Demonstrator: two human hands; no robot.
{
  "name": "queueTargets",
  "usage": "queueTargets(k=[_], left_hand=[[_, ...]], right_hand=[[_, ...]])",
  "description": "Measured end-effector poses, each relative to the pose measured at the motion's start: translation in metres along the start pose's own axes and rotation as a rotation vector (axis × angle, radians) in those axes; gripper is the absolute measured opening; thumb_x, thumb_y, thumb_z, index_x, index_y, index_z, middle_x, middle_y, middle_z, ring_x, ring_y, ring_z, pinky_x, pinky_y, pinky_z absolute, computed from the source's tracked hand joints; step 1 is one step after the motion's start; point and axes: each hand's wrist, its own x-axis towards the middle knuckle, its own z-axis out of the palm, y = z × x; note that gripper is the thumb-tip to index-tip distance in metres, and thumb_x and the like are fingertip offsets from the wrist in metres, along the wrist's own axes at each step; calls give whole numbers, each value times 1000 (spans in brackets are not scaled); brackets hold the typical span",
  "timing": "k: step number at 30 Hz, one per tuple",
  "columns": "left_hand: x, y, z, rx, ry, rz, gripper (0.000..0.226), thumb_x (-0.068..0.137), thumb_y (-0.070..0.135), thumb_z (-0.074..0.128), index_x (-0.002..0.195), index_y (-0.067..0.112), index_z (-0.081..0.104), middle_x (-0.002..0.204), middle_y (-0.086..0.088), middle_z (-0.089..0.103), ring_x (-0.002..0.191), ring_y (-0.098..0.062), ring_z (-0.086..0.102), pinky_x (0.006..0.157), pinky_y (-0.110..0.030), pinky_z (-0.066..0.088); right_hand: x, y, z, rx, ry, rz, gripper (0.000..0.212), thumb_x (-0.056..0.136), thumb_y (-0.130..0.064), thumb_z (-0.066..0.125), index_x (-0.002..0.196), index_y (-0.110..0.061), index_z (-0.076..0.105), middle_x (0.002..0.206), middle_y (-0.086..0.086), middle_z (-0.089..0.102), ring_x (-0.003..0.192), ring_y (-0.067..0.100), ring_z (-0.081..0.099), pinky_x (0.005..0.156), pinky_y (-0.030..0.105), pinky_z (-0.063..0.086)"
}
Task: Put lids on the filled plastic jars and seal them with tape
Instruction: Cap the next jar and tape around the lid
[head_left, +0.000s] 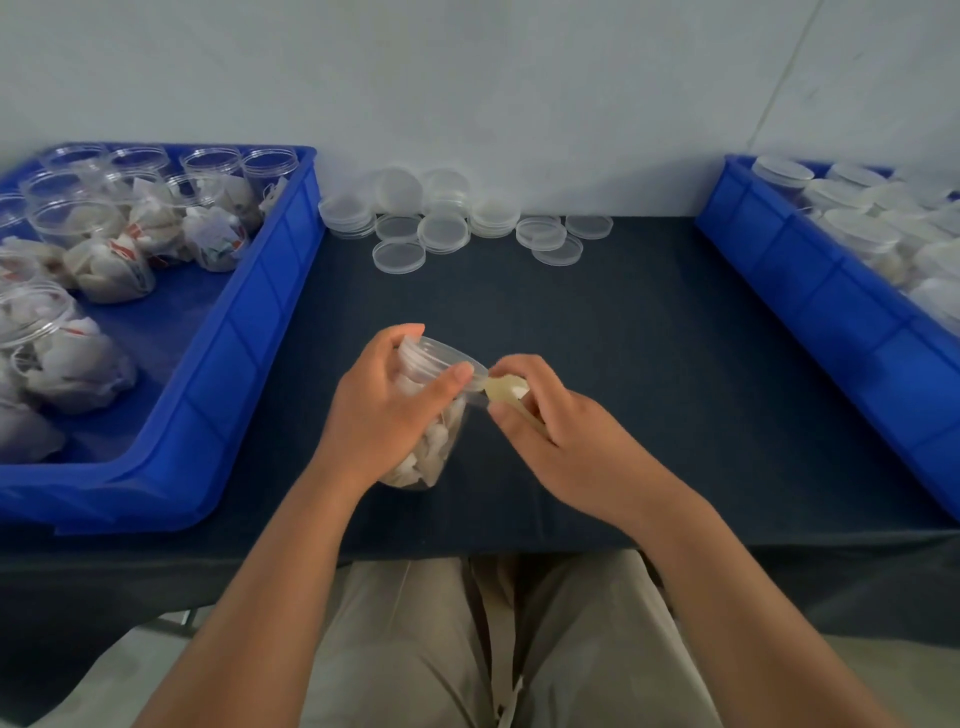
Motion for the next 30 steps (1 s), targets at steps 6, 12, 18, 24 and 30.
queueTargets(k=[6,12,18,24,30], left_hand=[[6,-2,-16,-102,-71,63,42,82,71,58,118,51,57,112,34,64,100,9,65,73,-11,51],[6,-5,-14,-126,-128,87,59,64,62,81,114,46,54,110,25,65,96,-2,70,74,-14,55],[1,-4,-7,26,-29,132,68,58,70,82,114,47,52,109,27,62,100,2,64,79,-27,57],[-22,4,-1,-122,-172,149,65,59,58,85,115,38,58,110,24,65,95,-2,68,70,-23,59],[-30,-2,14,-242,-7,104,50,70,56,77,113,48,53,109,33,60,97,6,66,72,-8,51]], right_hand=[[11,6,-16,-107,-120,-52,26,111,-47,40,121,-43,63,103,-21,65,104,-6,55,81,9,44],[20,1,-5,-143,-29,-1,23,111,-37,46,104,-34,68,79,-16,60,84,-1,58,68,16,44],[29,-11,10,-241,29,170,26,111,-35,40,104,-37,65,81,-11,66,74,10,63,65,37,57],[60,5,17,-430,56,371,17,104,-21,44,96,-29,56,95,-2,67,74,21,59,58,34,42],[48,53,19,-567,27,302,47,112,-28,41,159,-32,38,110,10,59,90,28,62,76,40,53]])
